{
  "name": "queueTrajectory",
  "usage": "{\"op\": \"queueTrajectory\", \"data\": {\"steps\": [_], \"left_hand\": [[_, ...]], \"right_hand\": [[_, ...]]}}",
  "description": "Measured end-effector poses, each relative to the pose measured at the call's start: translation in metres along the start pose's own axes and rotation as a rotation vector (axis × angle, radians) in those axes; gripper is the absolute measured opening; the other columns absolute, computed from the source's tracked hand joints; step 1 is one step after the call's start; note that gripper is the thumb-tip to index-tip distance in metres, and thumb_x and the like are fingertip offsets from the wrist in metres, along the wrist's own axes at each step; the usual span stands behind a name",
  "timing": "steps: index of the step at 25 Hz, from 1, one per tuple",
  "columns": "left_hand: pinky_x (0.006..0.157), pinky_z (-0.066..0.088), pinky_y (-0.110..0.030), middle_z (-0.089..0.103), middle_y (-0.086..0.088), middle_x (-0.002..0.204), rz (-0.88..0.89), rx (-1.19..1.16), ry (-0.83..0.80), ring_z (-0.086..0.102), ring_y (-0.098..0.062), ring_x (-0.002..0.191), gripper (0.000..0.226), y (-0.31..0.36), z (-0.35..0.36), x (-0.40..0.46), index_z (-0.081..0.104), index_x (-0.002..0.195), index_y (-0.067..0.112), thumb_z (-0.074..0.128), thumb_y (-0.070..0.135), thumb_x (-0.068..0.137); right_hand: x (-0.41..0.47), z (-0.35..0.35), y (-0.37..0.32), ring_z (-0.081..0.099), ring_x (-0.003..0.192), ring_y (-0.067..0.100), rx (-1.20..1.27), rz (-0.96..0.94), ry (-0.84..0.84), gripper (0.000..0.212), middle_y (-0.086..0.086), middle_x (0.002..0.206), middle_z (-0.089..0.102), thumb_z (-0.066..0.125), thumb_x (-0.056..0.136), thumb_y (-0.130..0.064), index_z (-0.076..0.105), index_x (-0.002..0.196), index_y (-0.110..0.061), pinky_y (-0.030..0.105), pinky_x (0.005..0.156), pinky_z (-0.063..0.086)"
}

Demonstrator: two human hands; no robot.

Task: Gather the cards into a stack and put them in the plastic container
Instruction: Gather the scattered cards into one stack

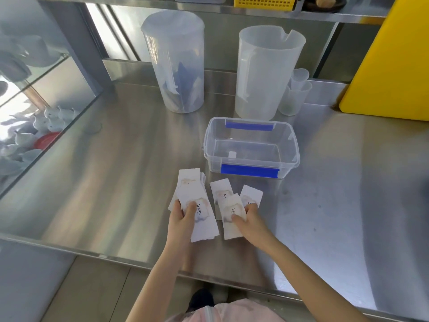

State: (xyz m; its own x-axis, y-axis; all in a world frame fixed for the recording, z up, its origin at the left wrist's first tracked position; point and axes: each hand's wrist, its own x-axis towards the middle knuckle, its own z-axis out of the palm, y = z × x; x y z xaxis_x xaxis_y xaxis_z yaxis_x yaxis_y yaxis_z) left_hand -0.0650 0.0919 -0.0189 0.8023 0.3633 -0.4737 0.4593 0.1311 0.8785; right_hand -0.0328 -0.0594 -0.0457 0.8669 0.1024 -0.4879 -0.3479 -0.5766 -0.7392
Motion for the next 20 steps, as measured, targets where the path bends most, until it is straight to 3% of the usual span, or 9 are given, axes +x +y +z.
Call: {"op": "queueTrajectory", "data": {"steps": [3,5,8,11,13,15,18,20], "left_hand": [[0.084,0.051,-0.053,0.058,-0.011,0.103,-0.007,-0.017,0.001,0.058,-0.029,0.092,0.017,-0.001,0.001,0.000,0.049,0.079,0.033,0.042,0.022,0.090],[0.086,0.050,-0.053,0.058,-0.010,0.102,-0.009,-0.018,-0.026,0.057,-0.027,0.091,0.017,-0.001,0.004,0.001,0.050,0.081,0.033,0.042,0.021,0.090],[0.090,0.049,-0.047,0.061,-0.007,0.109,-0.023,-0.079,-0.100,0.059,-0.025,0.097,0.015,-0.001,0.013,0.001,0.055,0.098,0.027,0.042,0.022,0.092],[0.098,0.047,-0.046,0.062,-0.009,0.119,-0.008,-0.077,-0.138,0.059,-0.027,0.108,0.019,-0.003,0.017,0.001,0.053,0.109,0.024,0.046,0.025,0.091],[0.097,0.048,-0.047,0.061,-0.012,0.122,0.015,-0.038,-0.150,0.059,-0.029,0.111,0.030,-0.005,0.017,0.001,0.047,0.121,0.018,0.046,0.021,0.091],[0.088,0.051,-0.043,0.061,-0.010,0.120,0.017,-0.020,-0.130,0.060,-0.027,0.106,0.035,-0.007,0.015,0.000,0.045,0.126,0.018,0.045,0.020,0.092],[0.067,0.049,-0.030,0.062,-0.005,0.105,-0.012,-0.054,-0.085,0.061,-0.018,0.087,0.032,-0.006,0.010,0.002,0.047,0.124,0.017,0.043,0.020,0.092],[0.063,0.048,-0.029,0.062,-0.003,0.100,-0.029,-0.066,-0.079,0.061,-0.016,0.083,0.030,-0.006,0.007,0.003,0.049,0.121,0.017,0.044,0.020,0.092]], "right_hand": [[-0.011,-0.015,-0.016,0.052,0.083,0.014,0.247,-0.062,0.038,0.019,0.000,0.094,0.050,0.047,0.092,-0.024,0.032,0.099,-0.014,0.028,0.069,0.044],[-0.017,-0.017,-0.026,0.051,0.081,0.012,0.336,-0.116,0.021,0.016,-0.004,0.088,0.051,0.048,0.091,-0.025,0.037,0.098,-0.015,0.025,0.067,0.042],[-0.020,-0.005,-0.030,0.052,0.083,0.014,0.178,-0.207,0.023,0.014,-0.012,0.082,0.051,0.050,0.090,-0.025,0.039,0.095,-0.017,0.027,0.070,0.044],[-0.021,0.007,-0.030,0.055,0.089,0.017,0.041,-0.241,0.046,0.018,-0.001,0.099,0.054,0.048,0.091,-0.029,0.042,0.100,-0.015,0.035,0.078,0.049],[-0.021,0.013,-0.028,0.053,0.092,0.017,-0.029,-0.256,0.054,0.024,0.003,0.107,0.047,0.043,0.093,-0.031,0.045,0.106,-0.011,0.032,0.079,0.048],[-0.016,0.013,-0.024,0.050,0.093,0.015,0.038,-0.227,0.036,0.025,0.003,0.111,0.042,0.040,0.095,-0.029,0.048,0.113,-0.012,0.028,0.083,0.045],[0.000,0.003,-0.011,0.055,0.106,0.024,0.288,-0.110,0.098,0.027,0.010,0.123,0.048,0.043,0.093,-0.026,0.043,0.120,-0.021,0.036,0.092,0.046],[0.015,-0.007,0.001,0.050,0.115,0.029,0.163,0.014,0.176,0.040,0.017,0.128,0.046,0.049,0.091,-0.025,0.038,0.126,-0.010,0.033,0.089,0.042]]}}
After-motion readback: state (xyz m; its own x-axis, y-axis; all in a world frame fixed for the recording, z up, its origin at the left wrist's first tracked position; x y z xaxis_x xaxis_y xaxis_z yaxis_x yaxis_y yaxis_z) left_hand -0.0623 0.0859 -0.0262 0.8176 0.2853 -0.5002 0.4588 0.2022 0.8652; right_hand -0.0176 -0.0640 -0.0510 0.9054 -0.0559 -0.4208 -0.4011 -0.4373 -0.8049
